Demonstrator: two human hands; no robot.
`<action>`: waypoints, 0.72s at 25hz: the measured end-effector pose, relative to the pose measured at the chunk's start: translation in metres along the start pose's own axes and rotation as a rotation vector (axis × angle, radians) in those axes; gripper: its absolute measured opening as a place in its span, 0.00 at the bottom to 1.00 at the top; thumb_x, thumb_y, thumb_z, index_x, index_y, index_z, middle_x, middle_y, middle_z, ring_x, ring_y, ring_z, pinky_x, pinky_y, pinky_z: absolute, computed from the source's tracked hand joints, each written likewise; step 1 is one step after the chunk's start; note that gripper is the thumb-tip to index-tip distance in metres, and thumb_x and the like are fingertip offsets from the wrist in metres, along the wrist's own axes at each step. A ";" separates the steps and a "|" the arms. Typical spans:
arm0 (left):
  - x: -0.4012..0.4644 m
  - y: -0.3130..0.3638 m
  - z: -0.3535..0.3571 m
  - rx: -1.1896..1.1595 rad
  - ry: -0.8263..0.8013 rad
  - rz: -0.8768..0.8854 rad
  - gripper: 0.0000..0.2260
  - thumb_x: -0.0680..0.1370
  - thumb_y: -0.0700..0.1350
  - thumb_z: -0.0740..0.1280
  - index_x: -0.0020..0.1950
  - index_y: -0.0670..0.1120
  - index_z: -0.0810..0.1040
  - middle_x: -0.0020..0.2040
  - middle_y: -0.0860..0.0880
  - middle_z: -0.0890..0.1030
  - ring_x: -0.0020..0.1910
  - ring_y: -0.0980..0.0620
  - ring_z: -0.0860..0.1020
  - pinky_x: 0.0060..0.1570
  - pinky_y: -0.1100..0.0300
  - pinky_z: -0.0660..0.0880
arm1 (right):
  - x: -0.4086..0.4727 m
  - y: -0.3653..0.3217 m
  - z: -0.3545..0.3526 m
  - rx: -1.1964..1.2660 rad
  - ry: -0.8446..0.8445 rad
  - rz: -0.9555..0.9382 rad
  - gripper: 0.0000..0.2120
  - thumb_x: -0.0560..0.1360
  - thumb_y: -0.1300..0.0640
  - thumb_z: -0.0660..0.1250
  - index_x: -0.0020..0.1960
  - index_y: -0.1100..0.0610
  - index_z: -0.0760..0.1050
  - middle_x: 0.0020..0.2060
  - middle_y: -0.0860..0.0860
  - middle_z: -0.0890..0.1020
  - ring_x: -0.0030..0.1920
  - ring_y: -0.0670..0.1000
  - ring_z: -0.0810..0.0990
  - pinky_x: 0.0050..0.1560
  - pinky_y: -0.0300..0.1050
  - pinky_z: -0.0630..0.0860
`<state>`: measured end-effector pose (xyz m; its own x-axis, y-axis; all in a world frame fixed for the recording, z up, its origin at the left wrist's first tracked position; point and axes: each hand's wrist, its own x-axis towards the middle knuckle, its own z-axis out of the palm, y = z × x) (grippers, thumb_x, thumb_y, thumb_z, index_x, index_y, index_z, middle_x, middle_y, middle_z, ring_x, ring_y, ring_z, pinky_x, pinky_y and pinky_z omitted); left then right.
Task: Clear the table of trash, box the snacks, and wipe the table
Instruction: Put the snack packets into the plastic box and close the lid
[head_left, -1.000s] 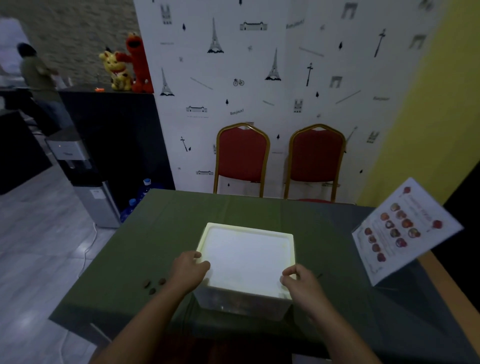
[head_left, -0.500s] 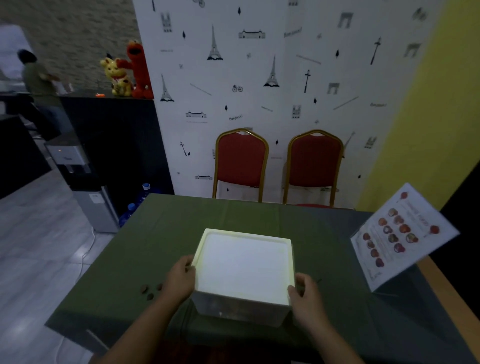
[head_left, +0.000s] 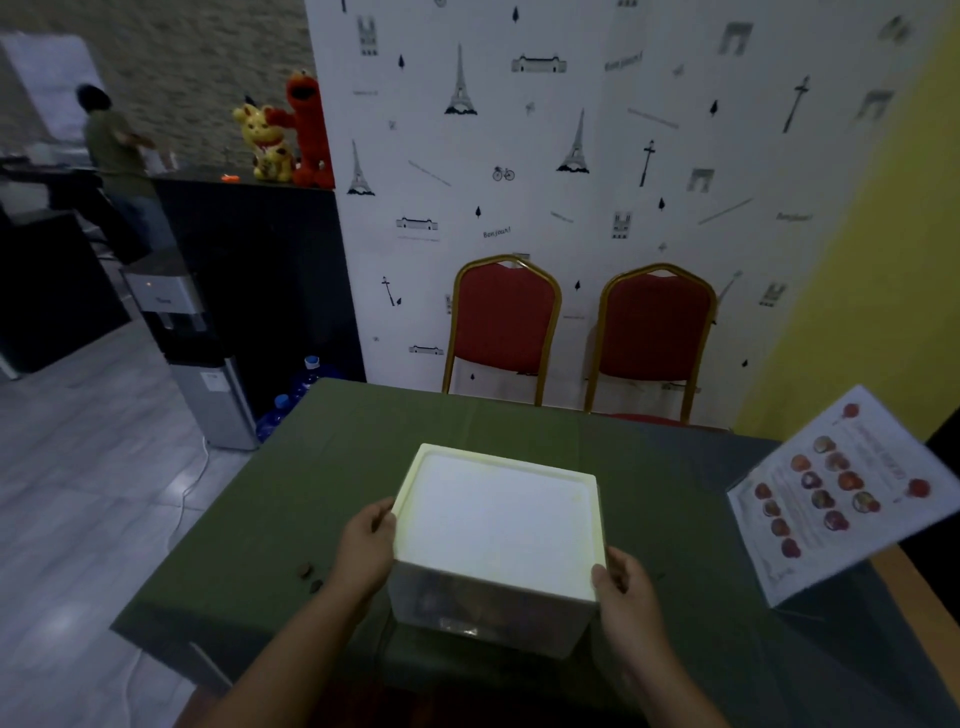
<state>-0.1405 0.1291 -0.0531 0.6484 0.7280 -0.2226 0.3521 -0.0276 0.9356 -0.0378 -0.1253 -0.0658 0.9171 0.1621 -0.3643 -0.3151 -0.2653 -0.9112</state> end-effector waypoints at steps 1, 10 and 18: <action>0.003 0.006 -0.006 -0.011 0.022 0.011 0.15 0.82 0.41 0.56 0.67 0.43 0.73 0.60 0.42 0.78 0.53 0.45 0.77 0.48 0.50 0.77 | 0.002 -0.006 0.007 -0.001 -0.008 -0.022 0.17 0.80 0.59 0.59 0.69 0.55 0.66 0.61 0.54 0.75 0.55 0.52 0.74 0.44 0.46 0.74; 0.109 0.039 -0.079 -0.103 0.147 0.043 0.15 0.82 0.41 0.56 0.69 0.43 0.71 0.61 0.45 0.75 0.50 0.54 0.72 0.44 0.61 0.71 | 0.060 -0.077 0.121 -0.024 -0.091 -0.175 0.19 0.80 0.59 0.60 0.70 0.54 0.65 0.59 0.51 0.74 0.57 0.52 0.74 0.53 0.49 0.76; 0.249 0.044 -0.147 -0.066 0.130 0.051 0.15 0.82 0.41 0.56 0.68 0.44 0.71 0.59 0.46 0.76 0.45 0.58 0.74 0.38 0.64 0.70 | 0.132 -0.119 0.249 -0.053 -0.098 -0.149 0.19 0.80 0.58 0.60 0.69 0.52 0.65 0.61 0.53 0.75 0.58 0.54 0.75 0.58 0.58 0.76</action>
<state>-0.0632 0.4098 -0.0270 0.5703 0.8093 -0.1410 0.2731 -0.0249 0.9617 0.0599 0.1643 -0.0528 0.9236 0.2946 -0.2453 -0.1617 -0.2808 -0.9461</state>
